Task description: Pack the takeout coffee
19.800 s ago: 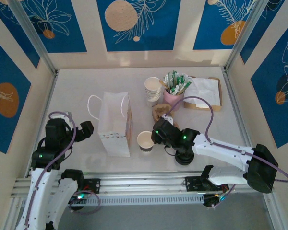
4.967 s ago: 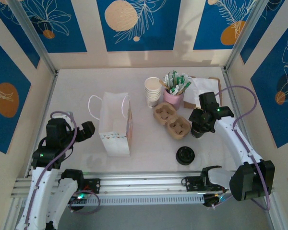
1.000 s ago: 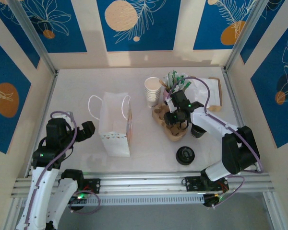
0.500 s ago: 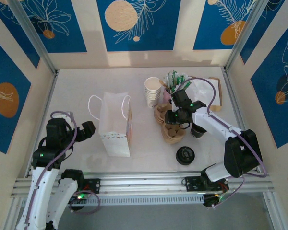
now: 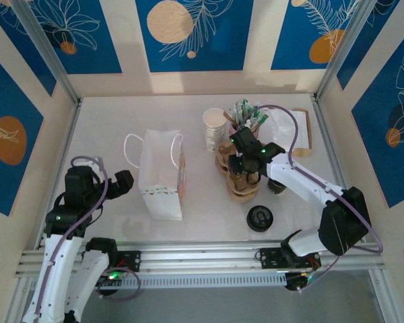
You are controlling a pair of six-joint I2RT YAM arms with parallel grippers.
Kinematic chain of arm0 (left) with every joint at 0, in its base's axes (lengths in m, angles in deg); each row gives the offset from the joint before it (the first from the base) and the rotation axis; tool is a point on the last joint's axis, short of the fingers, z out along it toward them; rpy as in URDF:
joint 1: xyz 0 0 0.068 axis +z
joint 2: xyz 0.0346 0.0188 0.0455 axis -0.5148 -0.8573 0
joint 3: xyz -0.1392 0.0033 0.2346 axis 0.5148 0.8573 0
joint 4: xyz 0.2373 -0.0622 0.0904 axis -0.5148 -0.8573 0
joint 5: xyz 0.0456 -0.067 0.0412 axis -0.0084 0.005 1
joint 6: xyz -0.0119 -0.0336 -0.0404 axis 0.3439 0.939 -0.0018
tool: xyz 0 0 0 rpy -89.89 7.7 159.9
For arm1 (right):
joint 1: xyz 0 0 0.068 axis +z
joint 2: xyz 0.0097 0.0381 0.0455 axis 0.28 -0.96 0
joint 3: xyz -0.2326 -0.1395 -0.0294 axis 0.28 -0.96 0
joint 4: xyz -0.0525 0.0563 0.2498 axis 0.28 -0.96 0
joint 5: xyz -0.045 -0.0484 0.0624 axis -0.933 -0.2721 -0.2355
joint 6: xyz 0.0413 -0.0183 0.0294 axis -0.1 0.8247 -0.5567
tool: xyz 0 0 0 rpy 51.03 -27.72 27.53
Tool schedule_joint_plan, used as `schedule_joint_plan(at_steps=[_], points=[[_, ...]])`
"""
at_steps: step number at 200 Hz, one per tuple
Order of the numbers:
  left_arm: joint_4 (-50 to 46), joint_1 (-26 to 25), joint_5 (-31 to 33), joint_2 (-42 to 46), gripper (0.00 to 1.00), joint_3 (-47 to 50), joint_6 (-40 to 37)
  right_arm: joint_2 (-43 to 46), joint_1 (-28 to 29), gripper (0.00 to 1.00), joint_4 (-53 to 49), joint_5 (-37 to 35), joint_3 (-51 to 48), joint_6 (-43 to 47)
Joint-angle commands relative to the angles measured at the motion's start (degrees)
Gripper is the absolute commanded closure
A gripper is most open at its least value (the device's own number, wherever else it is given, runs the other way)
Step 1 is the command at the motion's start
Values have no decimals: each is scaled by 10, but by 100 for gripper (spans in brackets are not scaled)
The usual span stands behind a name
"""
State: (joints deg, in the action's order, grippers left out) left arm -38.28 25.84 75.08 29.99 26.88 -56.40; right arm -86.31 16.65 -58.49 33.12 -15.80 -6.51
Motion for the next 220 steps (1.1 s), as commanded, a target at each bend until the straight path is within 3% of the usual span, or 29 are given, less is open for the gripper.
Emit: schedule_joint_plan(at_steps=[1, 77, 123, 142, 171, 220], points=[[8, 7, 3, 0, 1, 5, 5, 26, 0, 65, -17, 2, 26, -28], [67, 6, -55, -28, 12, 79, 114, 110, 21, 65, -39, 63, 33, -54], [130, 1, -91, -48, 30, 145, 155, 168, 39, 65, -50, 63, 36, -63], [150, -9, -108, -64, 32, 166, 161, 180, 42, 65, -55, 75, 44, -64], [209, -61, -114, -78, 37, 211, 186, 180, 49, 66, -68, 91, 77, -59], [231, -160, -83, -95, 33, 229, 190, 180, 65, 66, -83, 75, 133, -48]])
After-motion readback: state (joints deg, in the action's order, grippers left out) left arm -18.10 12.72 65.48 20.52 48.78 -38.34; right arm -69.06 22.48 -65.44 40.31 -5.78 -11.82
